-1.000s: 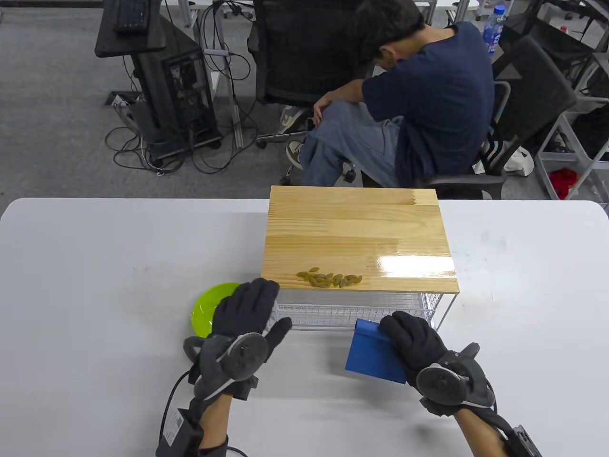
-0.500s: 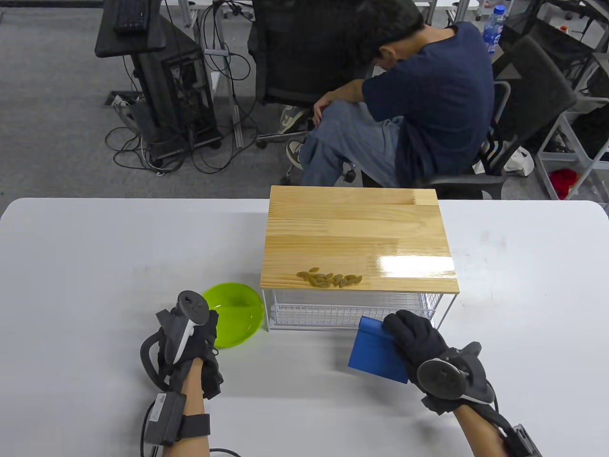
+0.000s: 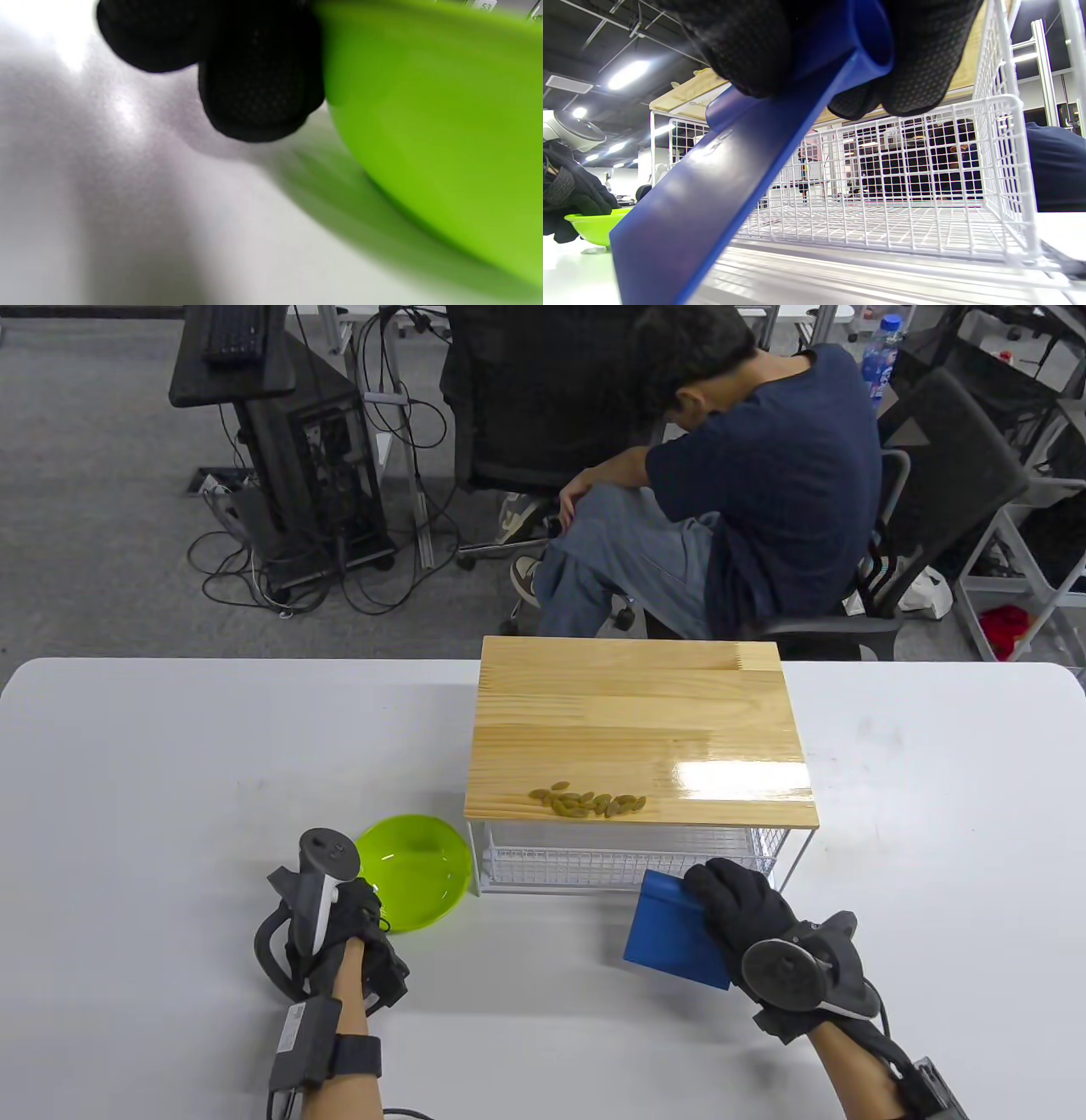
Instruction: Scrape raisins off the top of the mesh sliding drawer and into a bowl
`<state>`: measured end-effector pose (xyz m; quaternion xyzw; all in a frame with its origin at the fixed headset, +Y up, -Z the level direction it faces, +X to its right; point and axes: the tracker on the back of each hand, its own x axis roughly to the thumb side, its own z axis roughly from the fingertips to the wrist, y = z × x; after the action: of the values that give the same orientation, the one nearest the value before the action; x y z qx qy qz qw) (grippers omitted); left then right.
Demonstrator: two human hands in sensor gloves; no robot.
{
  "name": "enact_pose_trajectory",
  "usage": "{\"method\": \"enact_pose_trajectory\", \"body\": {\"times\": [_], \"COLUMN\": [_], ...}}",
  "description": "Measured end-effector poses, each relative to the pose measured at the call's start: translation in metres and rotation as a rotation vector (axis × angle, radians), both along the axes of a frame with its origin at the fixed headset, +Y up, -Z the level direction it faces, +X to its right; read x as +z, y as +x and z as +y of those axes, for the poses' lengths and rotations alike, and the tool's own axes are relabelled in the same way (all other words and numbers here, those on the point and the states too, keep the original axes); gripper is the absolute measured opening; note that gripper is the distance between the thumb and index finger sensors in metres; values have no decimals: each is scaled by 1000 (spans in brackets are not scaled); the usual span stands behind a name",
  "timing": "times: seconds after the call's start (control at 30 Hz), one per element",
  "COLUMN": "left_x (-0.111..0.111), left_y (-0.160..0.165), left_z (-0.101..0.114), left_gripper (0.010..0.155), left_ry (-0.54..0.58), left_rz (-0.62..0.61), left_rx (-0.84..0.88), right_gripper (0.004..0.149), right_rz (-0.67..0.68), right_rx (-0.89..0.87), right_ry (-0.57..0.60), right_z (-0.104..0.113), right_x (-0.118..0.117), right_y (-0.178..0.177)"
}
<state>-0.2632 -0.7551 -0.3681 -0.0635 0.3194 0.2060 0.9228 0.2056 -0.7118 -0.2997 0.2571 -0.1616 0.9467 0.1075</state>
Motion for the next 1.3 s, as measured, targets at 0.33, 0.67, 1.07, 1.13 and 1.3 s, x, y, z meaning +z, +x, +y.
{"method": "enact_pose_trajectory", "body": {"times": [0.33,0.67,1.07,1.13,1.3], "left_x": [33,60,58,56,50], "left_y": [-29,62,175,171,158], "left_z": [62,171,115,105,88], "left_gripper": [47,47,47,48,49], "left_ry": [417,598,334,297,263], "left_rz": [17,-332,-709,-698,-626], "left_rx": [291,175,231,219,196], "right_gripper": [57,56,57,56,56], "right_rz": [-12,-37,-91,-101,-126], "right_rx": [-34,-58,-79,-48,-64], "right_ry": [-4,11,7,26,39], "right_z": [3,7,14,22,54], "right_x": [-2,-3,-4,-2,7], "right_y": [6,11,36,38,50]}}
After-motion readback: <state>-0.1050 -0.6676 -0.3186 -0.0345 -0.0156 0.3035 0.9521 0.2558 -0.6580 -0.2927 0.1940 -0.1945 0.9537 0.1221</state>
